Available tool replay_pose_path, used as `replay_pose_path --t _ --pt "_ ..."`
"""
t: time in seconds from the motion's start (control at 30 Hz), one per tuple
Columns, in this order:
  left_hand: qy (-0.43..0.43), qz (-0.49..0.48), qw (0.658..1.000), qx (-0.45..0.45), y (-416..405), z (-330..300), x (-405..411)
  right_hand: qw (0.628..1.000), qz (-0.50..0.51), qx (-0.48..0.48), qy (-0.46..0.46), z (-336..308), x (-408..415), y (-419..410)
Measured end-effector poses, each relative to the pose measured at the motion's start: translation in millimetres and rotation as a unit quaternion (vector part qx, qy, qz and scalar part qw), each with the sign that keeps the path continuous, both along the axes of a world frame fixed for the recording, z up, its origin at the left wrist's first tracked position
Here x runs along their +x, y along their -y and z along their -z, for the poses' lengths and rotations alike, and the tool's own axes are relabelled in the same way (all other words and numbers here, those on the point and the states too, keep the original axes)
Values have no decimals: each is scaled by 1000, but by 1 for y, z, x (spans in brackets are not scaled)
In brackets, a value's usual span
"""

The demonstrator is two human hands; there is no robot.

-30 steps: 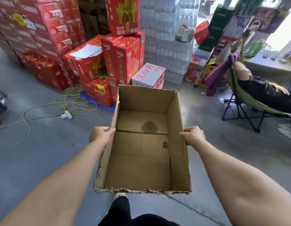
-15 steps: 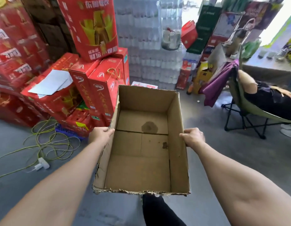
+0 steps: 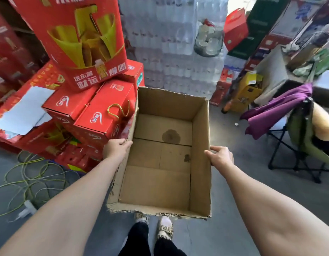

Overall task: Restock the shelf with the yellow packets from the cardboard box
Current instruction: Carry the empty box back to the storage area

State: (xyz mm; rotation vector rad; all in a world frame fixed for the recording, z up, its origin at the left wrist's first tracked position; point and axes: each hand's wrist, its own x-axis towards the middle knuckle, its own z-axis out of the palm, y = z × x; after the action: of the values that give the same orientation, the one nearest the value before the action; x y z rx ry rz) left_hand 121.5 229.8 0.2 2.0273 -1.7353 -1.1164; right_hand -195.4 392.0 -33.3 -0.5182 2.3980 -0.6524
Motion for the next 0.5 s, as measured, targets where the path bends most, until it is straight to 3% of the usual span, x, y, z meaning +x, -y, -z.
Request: replay_pose_path --t 0.23,0.5 --pt "3 41 999 11 80 35 -42 999 42 13 11 26 -27 66" --pt "-7 24 1000 19 136 72 -71 997 68 31 18 60 -33 110"
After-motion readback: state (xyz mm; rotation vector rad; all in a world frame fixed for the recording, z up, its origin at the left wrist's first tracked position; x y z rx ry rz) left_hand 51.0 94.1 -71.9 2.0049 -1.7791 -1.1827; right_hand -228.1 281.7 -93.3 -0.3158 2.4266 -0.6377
